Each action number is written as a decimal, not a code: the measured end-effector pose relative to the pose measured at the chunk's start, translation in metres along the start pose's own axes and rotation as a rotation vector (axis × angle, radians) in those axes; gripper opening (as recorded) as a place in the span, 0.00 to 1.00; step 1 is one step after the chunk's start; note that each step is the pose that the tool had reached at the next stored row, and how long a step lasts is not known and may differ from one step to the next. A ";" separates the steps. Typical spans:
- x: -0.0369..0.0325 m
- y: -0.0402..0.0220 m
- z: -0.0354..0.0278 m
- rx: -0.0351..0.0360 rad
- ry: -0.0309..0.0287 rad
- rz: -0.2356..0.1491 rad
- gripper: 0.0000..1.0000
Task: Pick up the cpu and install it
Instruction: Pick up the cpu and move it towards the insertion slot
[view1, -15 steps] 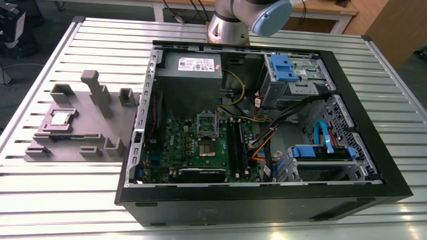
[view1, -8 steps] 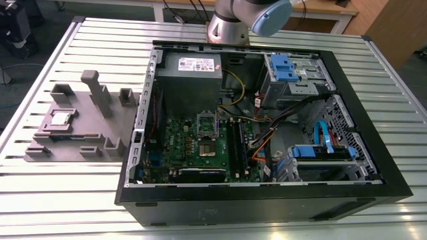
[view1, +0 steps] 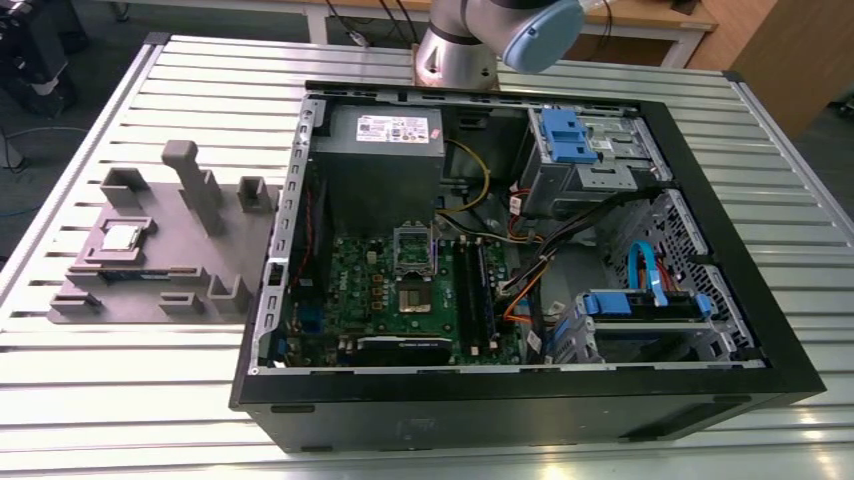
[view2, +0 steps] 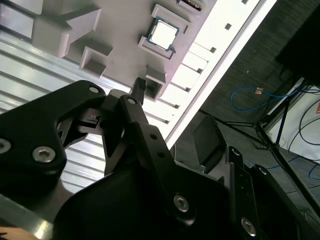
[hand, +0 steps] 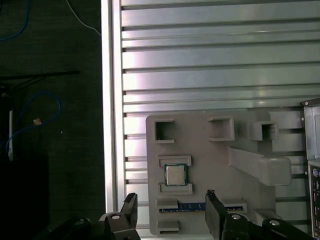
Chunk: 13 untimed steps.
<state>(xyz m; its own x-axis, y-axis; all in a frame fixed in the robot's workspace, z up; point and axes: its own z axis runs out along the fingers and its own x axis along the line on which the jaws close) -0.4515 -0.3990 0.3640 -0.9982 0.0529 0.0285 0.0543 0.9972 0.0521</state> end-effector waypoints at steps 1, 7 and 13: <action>0.0001 0.0000 0.0000 0.0000 0.0000 0.000 0.65; 0.0006 0.0000 0.0000 0.0000 0.0000 0.000 0.65; 0.0006 -0.0002 0.0028 0.0014 0.0060 -0.044 0.65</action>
<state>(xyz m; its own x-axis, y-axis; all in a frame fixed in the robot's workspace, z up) -0.4522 -0.3990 0.3612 -0.9994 0.0082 0.0322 0.0098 0.9986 0.0520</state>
